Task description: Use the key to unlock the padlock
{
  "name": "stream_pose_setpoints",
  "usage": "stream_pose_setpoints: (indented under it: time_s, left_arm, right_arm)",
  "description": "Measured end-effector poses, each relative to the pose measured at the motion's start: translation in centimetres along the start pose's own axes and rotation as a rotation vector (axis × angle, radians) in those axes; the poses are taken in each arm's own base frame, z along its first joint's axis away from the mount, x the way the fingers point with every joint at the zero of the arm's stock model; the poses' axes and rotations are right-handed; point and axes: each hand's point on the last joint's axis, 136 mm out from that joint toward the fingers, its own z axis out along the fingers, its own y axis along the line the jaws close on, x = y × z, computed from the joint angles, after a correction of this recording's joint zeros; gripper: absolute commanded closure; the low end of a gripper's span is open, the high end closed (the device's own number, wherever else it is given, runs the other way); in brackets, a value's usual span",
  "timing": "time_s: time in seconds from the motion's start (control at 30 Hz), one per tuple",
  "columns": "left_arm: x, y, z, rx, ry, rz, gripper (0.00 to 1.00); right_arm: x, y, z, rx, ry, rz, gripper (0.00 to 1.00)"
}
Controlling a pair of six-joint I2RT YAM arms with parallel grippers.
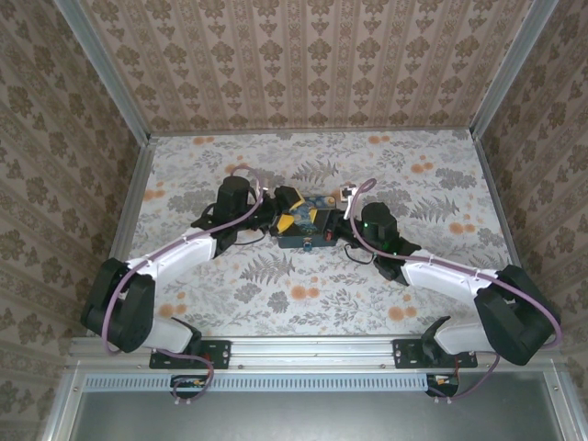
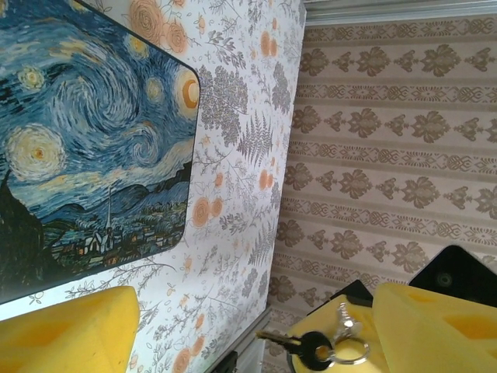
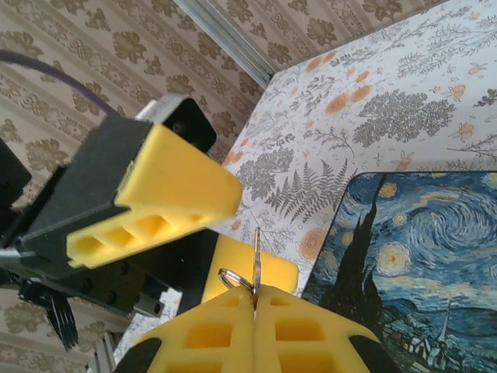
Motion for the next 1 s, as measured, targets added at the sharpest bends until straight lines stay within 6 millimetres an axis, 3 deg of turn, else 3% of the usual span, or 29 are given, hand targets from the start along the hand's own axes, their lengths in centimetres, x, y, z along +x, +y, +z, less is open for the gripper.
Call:
stream_pose_setpoints:
  time_s: [0.23,0.5,0.67,0.83,1.0]
  left_arm:
    - [0.0,0.1,-0.5,-0.033,-0.009,-0.018,0.16]
    - [-0.1,-1.4,-0.8,-0.045,0.011,-0.027,0.17]
    - [0.0,-1.6,-0.5,-0.045,0.035,-0.046,0.21]
    - [0.7,-1.1,0.3,-0.056,0.071,-0.08,0.3]
    - [1.7,-0.9,1.1,-0.059,0.111,-0.095,0.4]
  right_arm:
    - [0.2,0.4,-1.6,0.026,-0.007,-0.177,1.0]
    - [1.1,1.6,-2.4,0.07,-0.006,-0.379,1.0]
    - [2.3,2.1,-2.3,0.108,0.02,-0.501,1.0]
    - [2.1,3.0,-1.7,0.126,0.012,-0.582,1.0]
    - [2.4,2.7,-1.4,0.148,0.023,-0.618,1.0]
